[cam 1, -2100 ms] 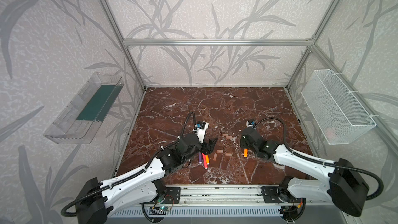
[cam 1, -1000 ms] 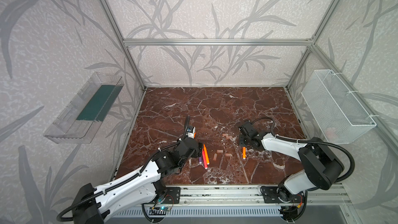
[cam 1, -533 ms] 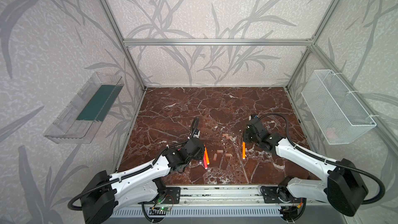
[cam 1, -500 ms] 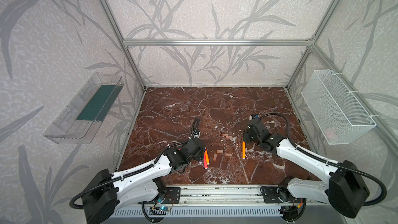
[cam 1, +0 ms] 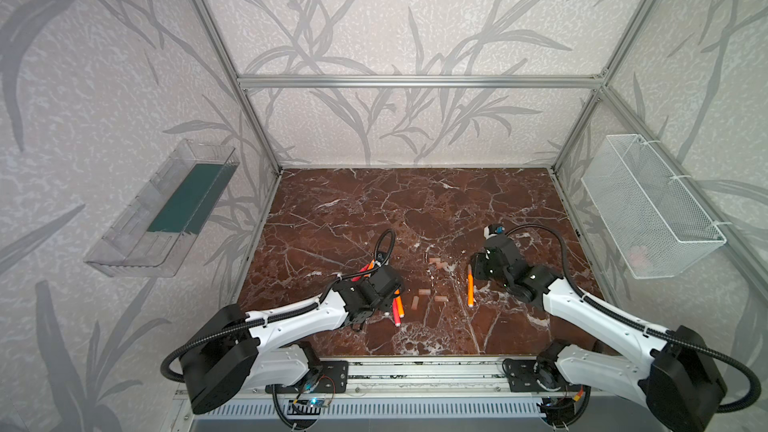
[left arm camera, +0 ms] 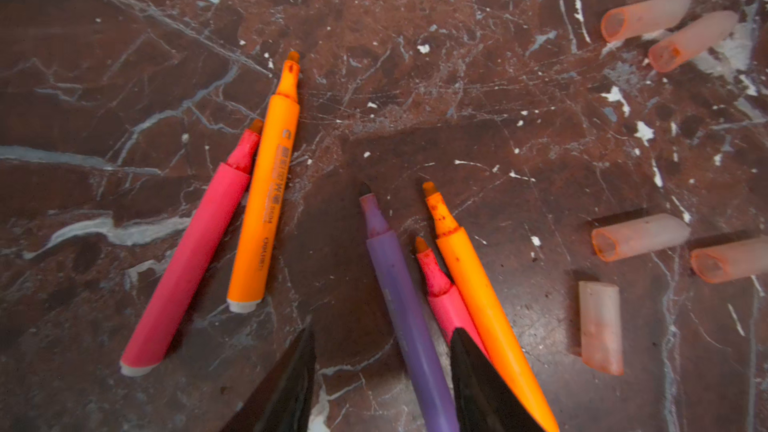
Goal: Insert the pens into the pen caps
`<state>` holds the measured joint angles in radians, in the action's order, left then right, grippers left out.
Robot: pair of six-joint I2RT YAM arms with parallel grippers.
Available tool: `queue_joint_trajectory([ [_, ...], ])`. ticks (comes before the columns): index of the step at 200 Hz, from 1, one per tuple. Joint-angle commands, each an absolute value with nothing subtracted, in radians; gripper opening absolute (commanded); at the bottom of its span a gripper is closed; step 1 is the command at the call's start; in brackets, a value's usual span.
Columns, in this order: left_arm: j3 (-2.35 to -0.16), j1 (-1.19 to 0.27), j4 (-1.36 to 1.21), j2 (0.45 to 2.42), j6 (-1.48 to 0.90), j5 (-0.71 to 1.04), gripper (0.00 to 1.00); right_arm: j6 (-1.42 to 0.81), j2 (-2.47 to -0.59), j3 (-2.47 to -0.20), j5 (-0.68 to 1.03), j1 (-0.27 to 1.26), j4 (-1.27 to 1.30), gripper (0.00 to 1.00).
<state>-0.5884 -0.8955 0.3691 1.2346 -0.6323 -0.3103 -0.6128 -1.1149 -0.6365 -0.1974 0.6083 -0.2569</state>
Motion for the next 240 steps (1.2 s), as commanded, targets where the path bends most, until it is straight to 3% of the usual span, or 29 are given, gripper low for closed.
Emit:
queue_joint_trajectory([
  [1,-0.636,-0.869,0.441,1.247,-0.67,-0.452,0.54,-0.621,-1.081,-0.611,-0.183,0.605,-0.248,0.43],
  [51,-0.653,-0.76,0.392,1.327,-0.611,-0.385,0.51,-0.62,-1.06,-0.601,-0.197,0.604,-0.235,0.45],
  [208,-0.731,-0.737,0.385,1.517,-0.615,-0.337,0.48,-0.609,-1.118,-0.615,-0.196,0.605,-0.215,0.46],
  [240,-0.755,-0.736,0.392,1.552,-0.61,-0.309,0.42,-0.609,-1.111,-0.614,-0.196,0.606,-0.217,0.46],
])
